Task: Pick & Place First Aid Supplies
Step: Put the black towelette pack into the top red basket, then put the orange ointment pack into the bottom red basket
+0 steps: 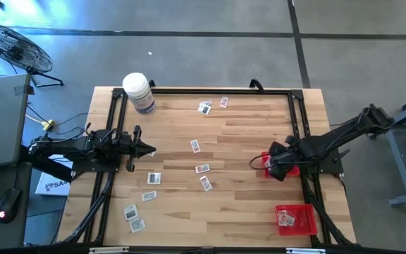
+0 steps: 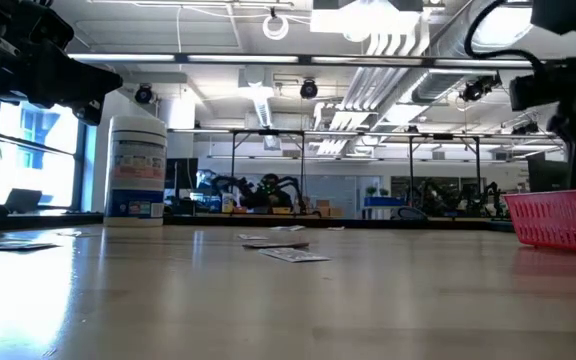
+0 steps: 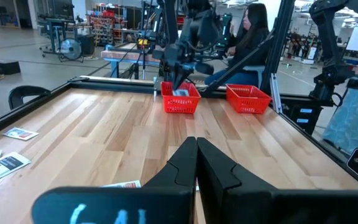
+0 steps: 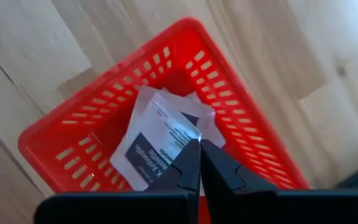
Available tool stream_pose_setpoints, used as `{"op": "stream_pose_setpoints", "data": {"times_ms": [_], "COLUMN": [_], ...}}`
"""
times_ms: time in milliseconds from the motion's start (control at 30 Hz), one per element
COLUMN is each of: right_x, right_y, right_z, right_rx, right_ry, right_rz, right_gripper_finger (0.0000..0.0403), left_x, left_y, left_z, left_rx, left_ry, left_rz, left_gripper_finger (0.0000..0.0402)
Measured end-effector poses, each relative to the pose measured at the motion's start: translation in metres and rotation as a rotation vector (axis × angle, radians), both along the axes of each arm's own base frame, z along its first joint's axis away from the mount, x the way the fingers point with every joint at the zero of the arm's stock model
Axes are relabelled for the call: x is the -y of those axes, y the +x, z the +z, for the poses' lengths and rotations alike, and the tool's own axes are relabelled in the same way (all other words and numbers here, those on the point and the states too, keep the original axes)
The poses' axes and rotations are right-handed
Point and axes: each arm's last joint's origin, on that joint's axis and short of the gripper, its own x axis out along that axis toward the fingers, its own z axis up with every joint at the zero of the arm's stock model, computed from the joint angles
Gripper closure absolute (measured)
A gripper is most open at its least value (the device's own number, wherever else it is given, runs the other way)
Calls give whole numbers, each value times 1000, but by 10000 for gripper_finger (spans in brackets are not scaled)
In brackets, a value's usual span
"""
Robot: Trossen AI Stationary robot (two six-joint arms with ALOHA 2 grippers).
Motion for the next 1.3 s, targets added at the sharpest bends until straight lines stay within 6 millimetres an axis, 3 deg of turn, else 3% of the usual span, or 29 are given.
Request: {"op": "stream_pose_setpoints", "data": {"times_ms": [233, 433, 600, 733, 867, 1033, 1200, 1300], "right_x": [0, -2, -9, -21, -29, -30, -27, -32], "right_y": [-3, 3, 34, 69, 110, 163, 191, 206], "right_z": [-6, 29, 67, 76, 60, 16, -36, -53], "right_rx": [-29, -24, 310, 593, 719, 768, 747, 751], "right_ry": [13, 2, -74, -131, -188, -182, -89, -10], "right_rz": [7, 48, 168, 324, 441, 520, 567, 616], "right_gripper_finger": [375, 331, 307, 294, 281, 267, 263, 266], "left_x": [0, 0, 0, 0, 0, 0, 0, 0], "left_y": [0, 0, 0, 0, 0, 0, 0, 0], "left_z": [0, 0, 0, 0, 0, 0, 0, 0], "left_rx": [0, 0, 0, 0, 0, 0, 0, 0], "left_ry": [0, 0, 0, 0, 0, 0, 0, 0], "left_rz": [0, 0, 0, 0, 0, 0, 0, 0], "left_gripper_finger": [401, 401, 401, 401, 401, 401, 401, 401]}}
